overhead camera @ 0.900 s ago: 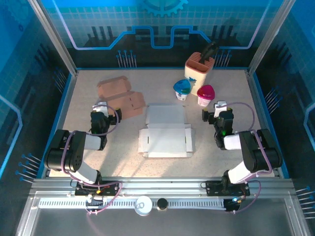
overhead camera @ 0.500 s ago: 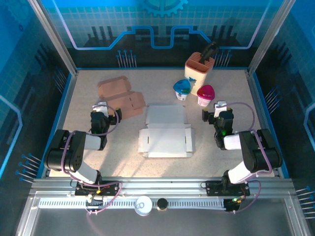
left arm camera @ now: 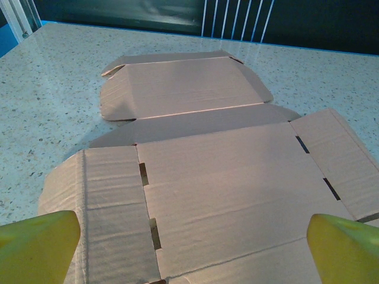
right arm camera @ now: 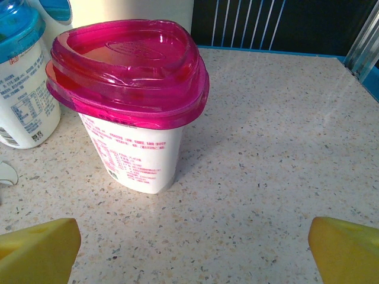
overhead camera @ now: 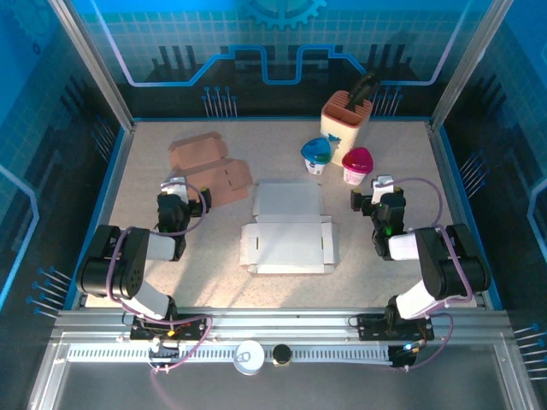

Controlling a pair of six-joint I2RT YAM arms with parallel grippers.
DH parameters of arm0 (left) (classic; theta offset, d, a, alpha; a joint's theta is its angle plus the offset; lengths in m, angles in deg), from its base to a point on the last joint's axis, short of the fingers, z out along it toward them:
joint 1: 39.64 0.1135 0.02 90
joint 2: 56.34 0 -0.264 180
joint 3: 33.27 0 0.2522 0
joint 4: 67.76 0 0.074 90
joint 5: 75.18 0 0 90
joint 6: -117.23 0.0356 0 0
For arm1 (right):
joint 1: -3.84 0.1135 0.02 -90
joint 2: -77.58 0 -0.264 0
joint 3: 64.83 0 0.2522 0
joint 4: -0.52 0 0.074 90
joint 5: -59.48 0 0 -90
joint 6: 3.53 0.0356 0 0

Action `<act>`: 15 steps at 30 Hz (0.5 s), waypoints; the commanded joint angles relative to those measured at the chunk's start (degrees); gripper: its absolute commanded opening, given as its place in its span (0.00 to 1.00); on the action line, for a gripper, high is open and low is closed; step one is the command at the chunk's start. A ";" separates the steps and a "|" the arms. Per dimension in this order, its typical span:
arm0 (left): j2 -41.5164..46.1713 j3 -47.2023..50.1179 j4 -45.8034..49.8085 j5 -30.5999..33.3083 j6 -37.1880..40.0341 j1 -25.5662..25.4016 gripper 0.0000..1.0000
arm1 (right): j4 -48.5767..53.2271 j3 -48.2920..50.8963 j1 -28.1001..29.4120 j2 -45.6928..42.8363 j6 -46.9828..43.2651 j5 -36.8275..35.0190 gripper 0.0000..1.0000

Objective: Fold the paper box

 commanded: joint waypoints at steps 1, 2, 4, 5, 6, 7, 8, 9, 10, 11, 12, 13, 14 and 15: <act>-0.27 -1.06 -0.45 -1.33 1.30 0.23 0.99 | -0.21 -0.67 0.50 -0.38 -0.87 -0.08 1.00; -0.32 -1.06 -0.41 -1.32 1.31 0.21 0.99 | -0.27 -0.69 0.51 -0.38 -0.92 -0.09 1.00; -0.24 -1.11 -0.36 -1.31 1.34 0.20 0.99 | -0.18 -0.74 0.52 -0.38 -0.92 -0.05 1.00; -0.25 -1.06 -0.41 -1.33 1.31 0.21 0.99 | -0.20 -0.71 0.52 -0.40 -0.92 -0.07 1.00; -0.26 -1.07 -0.41 -1.33 1.26 0.20 0.99 | -0.22 -0.71 0.52 -0.38 -0.88 -0.09 1.00; -0.30 -1.11 -0.41 -1.33 1.27 0.20 0.99 | -0.27 -0.71 0.48 -0.38 -0.92 -0.09 1.00; -0.25 -1.07 -0.42 -1.32 1.29 0.21 0.99 | -0.27 -0.71 0.43 -0.38 -0.92 -0.07 1.00; -0.32 -1.11 -0.37 -1.34 1.23 0.20 0.99 | -0.23 -0.72 0.50 -0.39 -0.92 -0.08 1.00; -0.24 -1.06 -0.37 -1.31 1.37 0.20 0.99 | -0.27 -0.71 0.51 -0.38 -0.87 -0.05 1.00; -0.33 -1.06 -0.39 -1.32 1.32 0.20 0.99 | -0.23 -0.71 0.49 -0.38 -0.92 -0.09 1.00; -0.31 -1.00 -0.49 -1.29 1.33 0.20 0.99 | -0.21 -0.71 0.47 -0.39 -0.92 -0.09 1.00; -0.20 -0.81 -0.72 -1.56 1.34 0.20 0.99 | -0.25 -0.70 0.46 -0.38 -0.91 -0.08 1.00; -0.20 -0.38 -1.44 -1.84 1.48 0.20 0.99 | -0.24 -0.71 0.47 -0.38 -0.92 -0.09 1.00; -0.03 0.32 -2.67 -1.94 1.51 0.20 0.99 | -0.35 -0.64 0.49 -0.38 -0.92 -0.09 1.00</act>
